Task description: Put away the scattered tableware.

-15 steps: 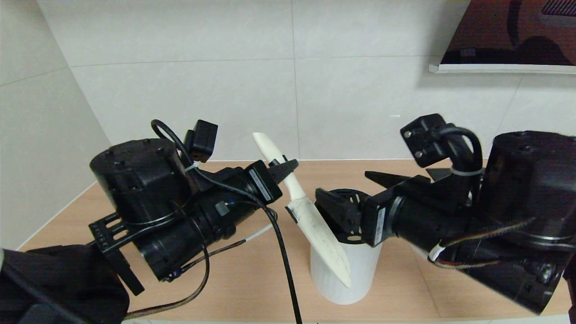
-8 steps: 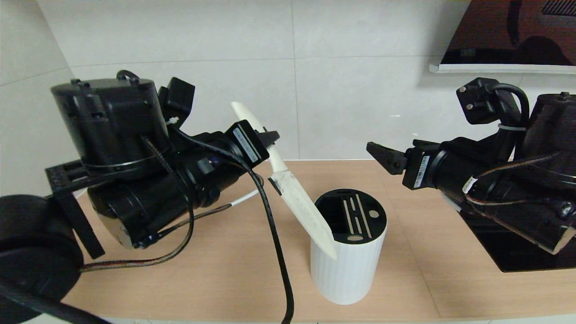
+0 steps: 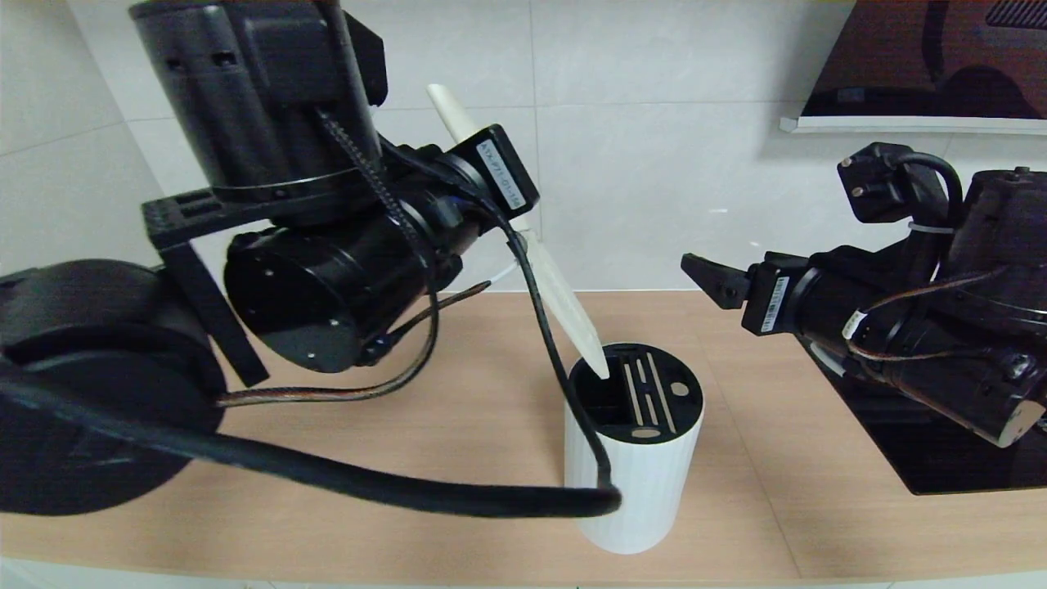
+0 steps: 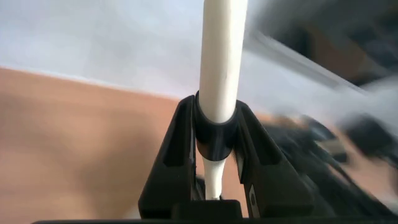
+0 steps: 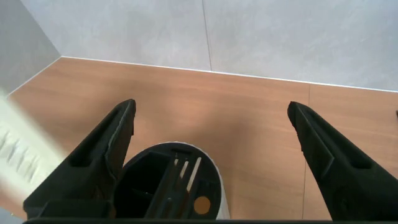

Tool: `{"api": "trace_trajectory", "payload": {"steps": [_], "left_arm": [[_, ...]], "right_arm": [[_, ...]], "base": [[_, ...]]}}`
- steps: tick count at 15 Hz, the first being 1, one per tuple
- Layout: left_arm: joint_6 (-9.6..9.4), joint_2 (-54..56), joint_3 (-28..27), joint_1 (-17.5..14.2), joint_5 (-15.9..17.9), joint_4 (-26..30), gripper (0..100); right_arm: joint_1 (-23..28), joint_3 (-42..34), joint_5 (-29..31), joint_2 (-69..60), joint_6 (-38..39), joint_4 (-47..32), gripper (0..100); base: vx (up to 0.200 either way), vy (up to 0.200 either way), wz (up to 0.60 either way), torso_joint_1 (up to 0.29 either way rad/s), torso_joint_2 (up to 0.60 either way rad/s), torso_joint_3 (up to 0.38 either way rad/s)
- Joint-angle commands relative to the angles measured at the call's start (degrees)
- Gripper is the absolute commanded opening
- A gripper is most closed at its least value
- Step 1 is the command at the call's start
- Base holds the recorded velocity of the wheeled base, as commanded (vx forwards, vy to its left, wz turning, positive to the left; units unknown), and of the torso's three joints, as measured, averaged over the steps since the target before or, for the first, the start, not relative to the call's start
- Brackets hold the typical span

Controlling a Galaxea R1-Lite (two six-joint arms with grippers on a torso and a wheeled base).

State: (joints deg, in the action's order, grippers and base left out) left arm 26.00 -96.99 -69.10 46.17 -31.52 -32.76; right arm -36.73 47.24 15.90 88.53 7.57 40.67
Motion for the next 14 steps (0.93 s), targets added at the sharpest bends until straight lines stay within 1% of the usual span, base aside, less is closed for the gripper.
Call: {"api": "trace_trajectory", "payload": {"steps": [1,4,5,6,7,8,9,14], "left_arm": [[-3.33,-4.3,1.1,2.6,-2.9,-4.1,0],[-12.64,-7.4,4.5,5.9,-9.4,-15.0,0],[-14.93,-8.2,5.6,6.5,-10.2,-18.0,0],[-18.09,-9.1,7.1,7.6,-10.8,-22.9,0],[-20.29,-9.6,7.6,8.3,-11.6,-25.5,0],[-22.75,-10.0,8.3,9.4,-13.5,-27.4,0],[-23.98,-10.2,8.7,10.3,-14.0,-28.9,0],[-24.07,-11.7,9.1,10.7,-14.0,-29.6,0]], "right_arm": [[0.0,-0.1,0.0,0.3,0.0,0.0,100],[0.0,-0.2,0.0,0.8,-0.2,0.0,100],[0.1,-0.2,0.0,0.8,-0.2,0.0,100],[0.1,-0.2,0.0,0.9,-0.2,0.0,100],[0.1,-0.2,0.0,0.9,-0.2,0.0,100],[0.1,-0.1,0.2,1.2,-0.2,0.0,100],[0.2,-0.1,0.2,1.2,-0.2,0.0,100],[0.2,-0.2,0.3,1.6,-0.2,0.0,100]], "base": [[0.000,0.000,0.00,0.000,0.00,0.000],[0.000,0.000,0.00,0.000,0.00,0.000],[0.000,0.000,0.00,0.000,0.00,0.000],[0.000,0.000,0.00,0.000,0.00,0.000],[0.000,0.000,0.00,0.000,0.00,0.000],[0.000,0.000,0.00,0.000,0.00,0.000],[0.000,0.000,0.00,0.000,0.00,0.000],[0.000,0.000,0.00,0.000,0.00,0.000]]}}
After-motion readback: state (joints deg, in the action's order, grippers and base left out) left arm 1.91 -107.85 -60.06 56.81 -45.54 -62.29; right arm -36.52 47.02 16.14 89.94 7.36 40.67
